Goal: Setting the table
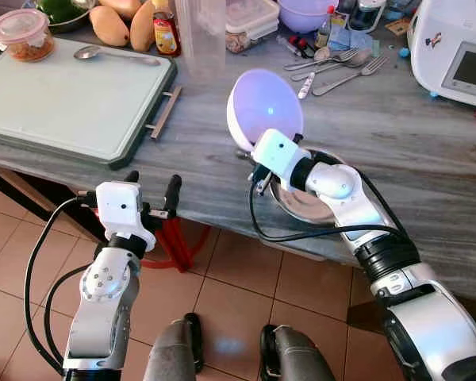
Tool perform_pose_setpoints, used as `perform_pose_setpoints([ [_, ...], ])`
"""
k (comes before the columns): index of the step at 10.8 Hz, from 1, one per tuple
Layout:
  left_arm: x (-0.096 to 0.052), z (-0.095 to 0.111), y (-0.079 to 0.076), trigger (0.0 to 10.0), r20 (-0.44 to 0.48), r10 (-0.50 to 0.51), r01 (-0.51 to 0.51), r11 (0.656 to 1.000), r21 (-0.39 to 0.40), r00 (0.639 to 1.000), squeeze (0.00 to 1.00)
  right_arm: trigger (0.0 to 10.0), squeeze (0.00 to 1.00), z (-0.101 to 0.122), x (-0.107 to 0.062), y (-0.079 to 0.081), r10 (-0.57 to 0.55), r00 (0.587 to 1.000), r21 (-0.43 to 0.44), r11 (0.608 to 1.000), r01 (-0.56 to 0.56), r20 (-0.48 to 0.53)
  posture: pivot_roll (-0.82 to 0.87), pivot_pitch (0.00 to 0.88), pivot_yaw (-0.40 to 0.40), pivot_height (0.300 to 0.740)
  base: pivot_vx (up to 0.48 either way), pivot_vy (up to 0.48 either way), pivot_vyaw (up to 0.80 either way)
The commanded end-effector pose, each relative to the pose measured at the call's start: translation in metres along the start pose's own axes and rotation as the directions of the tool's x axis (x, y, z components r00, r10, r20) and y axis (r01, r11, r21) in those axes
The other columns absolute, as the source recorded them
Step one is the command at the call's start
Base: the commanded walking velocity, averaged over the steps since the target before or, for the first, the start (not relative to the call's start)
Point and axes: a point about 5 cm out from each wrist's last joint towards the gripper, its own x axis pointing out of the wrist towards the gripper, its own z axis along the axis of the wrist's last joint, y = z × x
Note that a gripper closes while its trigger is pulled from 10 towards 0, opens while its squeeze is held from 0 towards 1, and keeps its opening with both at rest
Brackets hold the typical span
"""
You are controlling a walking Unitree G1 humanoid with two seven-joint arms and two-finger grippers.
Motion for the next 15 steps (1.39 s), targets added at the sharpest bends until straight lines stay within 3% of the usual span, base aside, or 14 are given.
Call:
perform_pose_setpoints([
  [1, -0.002, 0.000, -0.001, 10.0, -0.007, -0.007, 0.007, 1.000, 0.002, 1.000, 0.00, 10.0, 0.00, 0.003, 0.001, 0.000, 0.026, 1.000, -0.028, 0.999, -0.025, 0.005, 0.00, 0.240, 0.005, 0.740, 0.000, 0.000, 0.00],
  [2, -0.002, 0.000, -0.002, 10.0, -0.010, -0.010, 0.010, 1.000, 0.000, 1.000, 0.00, 10.0, 0.54, 0.001, 0.001, 0.001, 0.037, 0.999, -0.031, 0.999, -0.037, 0.003, 0.00, 0.240, 0.005, 0.740, 0.000, 0.000, 0.00],
  [3, -0.002, 0.000, -0.002, 10.0, -0.011, -0.011, 0.011, 1.000, -0.002, 1.000, 0.00, 10.0, 1.00, 0.002, 0.000, 0.001, 0.038, 0.999, -0.035, 0.999, -0.037, 0.005, 0.00, 0.240, 0.005, 0.740, 0.000, 0.000, 0.00],
  [6, 0.001, -0.001, -0.005, 10.0, -0.015, -0.020, 0.020, 1.000, -0.011, 1.000, 0.00, 10.0, 1.00, 0.003, -0.003, -0.005, 0.026, 1.000, -0.085, 0.996, -0.025, 0.002, 0.00, 0.235, 0.001, 0.740, 0.000, 0.000, 0.00],
  [7, 0.001, -0.002, -0.005, 10.0, -0.018, -0.020, 0.020, 1.000, -0.013, 1.000, 0.00, 10.0, 0.56, 0.006, -0.005, -0.008, 0.028, 1.000, -0.116, 0.993, -0.028, 0.004, 0.00, 0.235, 0.001, 0.740, 0.000, 0.000, 0.00],
  [8, 0.002, -0.003, -0.005, 10.0, -0.020, -0.021, 0.020, 1.000, -0.013, 1.000, 0.00, 10.0, 0.00, 0.007, -0.005, -0.009, 0.032, 0.999, -0.129, 0.991, -0.031, 0.003, -0.01, 0.232, -0.001, 0.740, 0.000, 0.000, 0.00],
  [10, 0.002, -0.005, -0.008, 10.0, -0.029, -0.028, 0.027, 0.999, -0.017, 0.999, 0.00, 10.0, 0.00, 0.015, -0.008, -0.016, 0.027, 0.999, -0.087, 0.996, -0.023, 0.035, -0.01, 0.228, -0.002, 0.740, 0.000, 0.000, 0.00],
  [11, 0.003, -0.005, -0.008, 10.0, -0.030, -0.029, 0.028, 0.999, -0.018, 0.999, 0.00, 10.0, 0.05, 0.014, -0.009, -0.019, 0.034, 0.999, -0.108, 0.994, -0.032, 0.022, -0.01, 0.225, -0.002, 0.740, 0.000, 0.000, 0.00],
  [12, 0.003, -0.005, -0.008, 10.0, -0.029, -0.028, 0.028, 0.999, -0.018, 0.999, 0.00, 10.0, 1.00, 0.017, -0.012, -0.020, 0.040, 0.999, -0.096, 0.995, -0.036, 0.034, -0.01, 0.225, -0.002, 0.740, 0.000, 0.000, 0.00],
  [15, 0.005, -0.007, -0.010, 10.0, -0.037, -0.030, 0.029, 0.999, -0.019, 0.999, 0.00, 10.0, 0.96, 0.016, -0.017, -0.012, 0.107, 0.994, -0.087, 0.991, -0.103, 0.031, -0.02, 0.219, -0.004, 0.740, 0.000, 0.000, 0.00],
])
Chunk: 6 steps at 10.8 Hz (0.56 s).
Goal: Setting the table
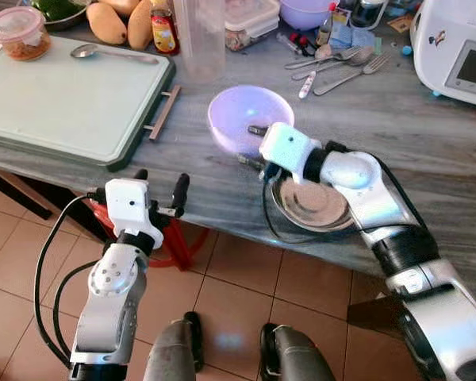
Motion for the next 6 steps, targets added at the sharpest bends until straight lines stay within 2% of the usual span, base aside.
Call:
perform_pose_setpoints([
  [1, -0.001, -0.006, -0.001, 10.0, -0.032, 0.000, 0.000, 1.000, 0.001, 0.999, 0.00, 10.0, 0.00, 0.002, -0.003, 0.004, 0.051, 0.999, 0.003, 0.999, -0.051, 0.002, -0.02, 0.218, -0.006, 0.740, 0.000, 0.000, 0.00],
  [2, 0.000, -0.007, -0.001, 10.0, -0.034, 0.002, -0.001, 1.000, 0.001, 0.999, 0.00, 10.0, 0.00, 0.002, -0.009, 0.006, 0.090, 0.996, 0.019, 0.996, -0.090, -0.006, -0.02, 0.218, -0.006, 0.740, 0.000, 0.000, 0.00],
  [4, 0.001, -0.007, -0.001, 10.0, -0.032, 0.002, -0.002, 1.000, 0.000, 0.999, 0.00, 10.0, 0.00, 0.006, -0.021, -0.006, 0.006, 1.000, 0.048, 0.999, -0.006, 0.009, -0.03, 0.217, -0.007, 0.740, 0.000, 0.000, 0.00],
  [6, 0.001, -0.006, 0.000, 10.0, -0.029, 0.002, -0.002, 1.000, 0.000, 1.000, 0.00, 10.0, 0.00, 0.012, -0.027, -0.007, -0.072, 0.996, 0.096, 0.993, 0.067, 0.052, -0.03, 0.217, -0.003, 0.740, 0.000, 0.000, 0.00],
])
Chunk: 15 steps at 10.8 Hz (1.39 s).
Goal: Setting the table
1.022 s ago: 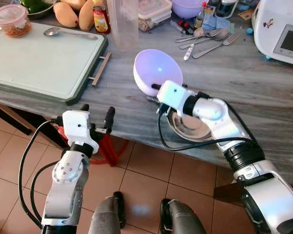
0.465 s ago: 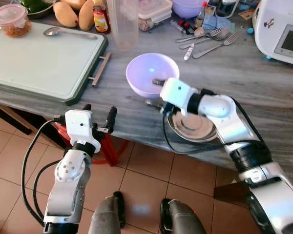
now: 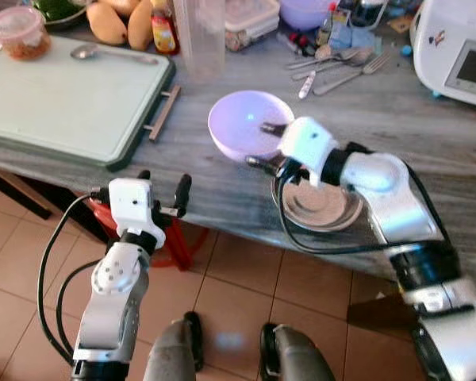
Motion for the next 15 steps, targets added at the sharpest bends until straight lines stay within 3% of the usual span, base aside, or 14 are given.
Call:
perform_pose_setpoints([
  [1, -0.001, -0.004, 0.001, 10.0, -0.018, 0.002, -0.002, 1.000, 0.007, 1.000, 0.00, 10.0, 0.00, 0.003, -0.004, 0.000, -0.039, 0.999, 0.029, 0.999, 0.038, 0.028, -0.03, 0.216, 0.001, 0.740, 0.000, 0.000, 0.00],
  [3, 0.000, -0.003, 0.002, 10.0, -0.015, -0.003, 0.003, 1.000, 0.010, 1.000, 0.00, 10.0, 0.00, 0.003, -0.011, 0.005, -0.138, 0.990, 0.093, 0.987, 0.135, 0.032, -0.03, 0.215, -0.001, 0.740, 0.000, 0.000, 0.00],
  [5, 0.001, -0.002, 0.004, 10.0, -0.013, 0.001, -0.001, 1.000, 0.014, 1.000, 0.00, 10.0, 0.00, 0.002, -0.020, 0.029, -0.284, 0.959, 0.107, 0.953, 0.282, 0.008, -0.03, 0.213, -0.002, 0.740, 0.000, 0.000, 0.00],
  [6, 0.001, -0.002, 0.003, 10.0, -0.014, -0.001, 0.001, 1.000, 0.013, 1.000, 0.00, 10.0, 0.00, 0.002, -0.024, 0.027, -0.387, 0.922, 0.105, 0.917, 0.386, -0.012, -0.03, 0.212, -0.001, 0.740, 0.000, 0.000, 0.00],
  [7, 0.000, -0.003, 0.002, 10.0, -0.015, -0.006, 0.006, 1.000, 0.011, 1.000, 0.00, 10.0, 0.00, -0.001, -0.027, 0.028, -0.485, 0.872, 0.164, 0.857, 0.489, -0.064, -0.03, 0.211, 0.002, 0.740, 0.000, 0.000, 0.00],
  [8, 0.002, -0.002, 0.002, 10.0, -0.014, -0.012, 0.012, 1.000, 0.012, 1.000, 0.00, 10.0, 0.00, -0.007, -0.028, 0.028, -0.523, 0.844, 0.193, 0.821, 0.537, -0.122, -0.03, 0.229, 0.004, 0.740, 0.000, 0.000, 0.00],
  [9, 0.003, -0.001, 0.002, 10.0, -0.010, -0.013, 0.014, 1.000, 0.011, 1.000, 0.00, 10.0, 0.00, -0.010, -0.029, 0.030, -0.528, 0.837, 0.209, 0.810, 0.548, -0.145, -0.03, 0.221, 0.003, 0.740, 0.000, 0.000, 0.00],
  [11, 0.002, 0.000, 0.003, 10.0, -0.010, -0.008, 0.008, 1.000, 0.013, 1.000, 0.00, 10.0, 0.00, -0.031, -0.039, 0.040, -0.551, 0.782, 0.304, 0.722, 0.622, -0.290, -0.03, 0.227, 0.001, 0.740, 0.000, 0.000, 0.00],
  [15, 0.001, -0.001, 0.003, 10.0, -0.013, -0.009, 0.009, 1.000, 0.011, 1.000, 0.00, 10.0, 0.00, -0.042, -0.046, 0.045, -0.559, 0.750, 0.308, 0.688, 0.657, -0.354, -0.03, 0.226, 0.002, 0.740, 0.000, 0.000, 0.00],
])
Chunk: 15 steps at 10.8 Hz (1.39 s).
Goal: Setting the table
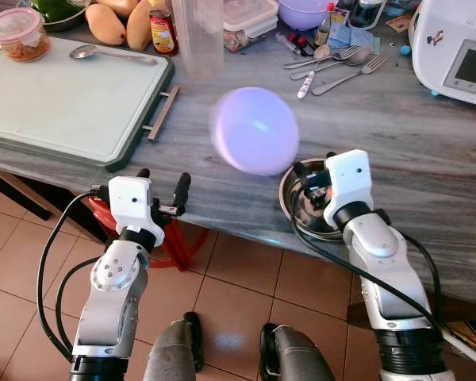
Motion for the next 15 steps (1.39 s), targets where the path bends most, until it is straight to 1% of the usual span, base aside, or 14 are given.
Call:
perform_pose_setpoints([
  [1, 0.000, -0.001, 0.000, 10.0, -0.007, -0.009, 0.009, 1.000, 0.006, 1.000, 0.00, 10.0, 0.00, 0.002, -0.001, -0.005, -0.021, 1.000, 0.005, 1.000, 0.021, 0.003, -0.03, 0.226, 0.002, 0.740, 0.000, 0.000, 0.00],
  [3, 0.000, -0.001, 0.000, 10.0, -0.005, -0.008, 0.008, 1.000, 0.006, 1.000, 0.00, 10.0, 0.00, 0.011, 0.002, -0.008, -0.034, 0.998, -0.004, 0.999, 0.034, 0.045, -0.03, 0.222, 0.000, 0.740, 0.000, 0.000, 0.00],
  [6, 0.000, -0.001, 0.000, 10.0, -0.004, -0.004, 0.004, 1.000, 0.005, 1.000, 0.00, 10.0, 0.00, 0.013, -0.007, 0.002, -0.001, 0.999, 0.010, 1.000, 0.001, 0.042, -0.04, 0.219, -0.004, 0.740, 0.000, 0.000, 0.00],
  [8, 0.001, -0.001, 0.000, 10.0, -0.003, -0.004, 0.004, 1.000, 0.005, 1.000, 0.00, 10.0, 0.00, 0.014, -0.016, 0.007, 0.025, 1.000, 0.039, 0.999, -0.026, 0.018, -0.05, 0.213, -0.006, 0.740, 0.000, 0.000, 0.00],
  [10, 0.002, -0.001, 0.000, 10.0, -0.002, -0.004, 0.004, 1.000, 0.004, 1.000, 0.00, 10.0, 0.00, 0.007, -0.023, 0.010, 0.042, 0.999, 0.059, 0.997, -0.040, -0.027, -0.05, 0.212, -0.009, 0.740, 0.000, 0.000, 0.00],
  [12, 0.002, -0.002, 0.000, 10.0, -0.003, -0.002, 0.002, 1.000, 0.005, 1.000, 0.00, 10.0, 0.00, 0.003, -0.026, 0.013, 0.062, 0.995, 0.091, 0.994, -0.056, -0.072, -0.05, 0.212, -0.009, 0.740, 0.000, 0.000, 0.00],
  [14, 0.001, -0.001, 0.006, 10.0, 0.000, 0.009, -0.009, 1.000, 0.016, 1.000, 0.00, 10.0, 0.00, -0.003, -0.023, 0.014, 0.078, 0.991, 0.127, 0.990, -0.064, -0.109, -0.05, 0.211, -0.012, 0.740, 0.000, 0.000, 0.00],
  [15, -0.008, -0.005, 0.017, 10.0, -0.020, 0.033, -0.032, 0.998, 0.046, 0.999, 0.00, 10.0, 0.00, -0.006, -0.020, 0.016, 0.098, 0.986, 0.151, 0.986, -0.077, -0.135, -0.05, 0.212, -0.009, 0.740, 0.000, 0.000, 0.00],
])
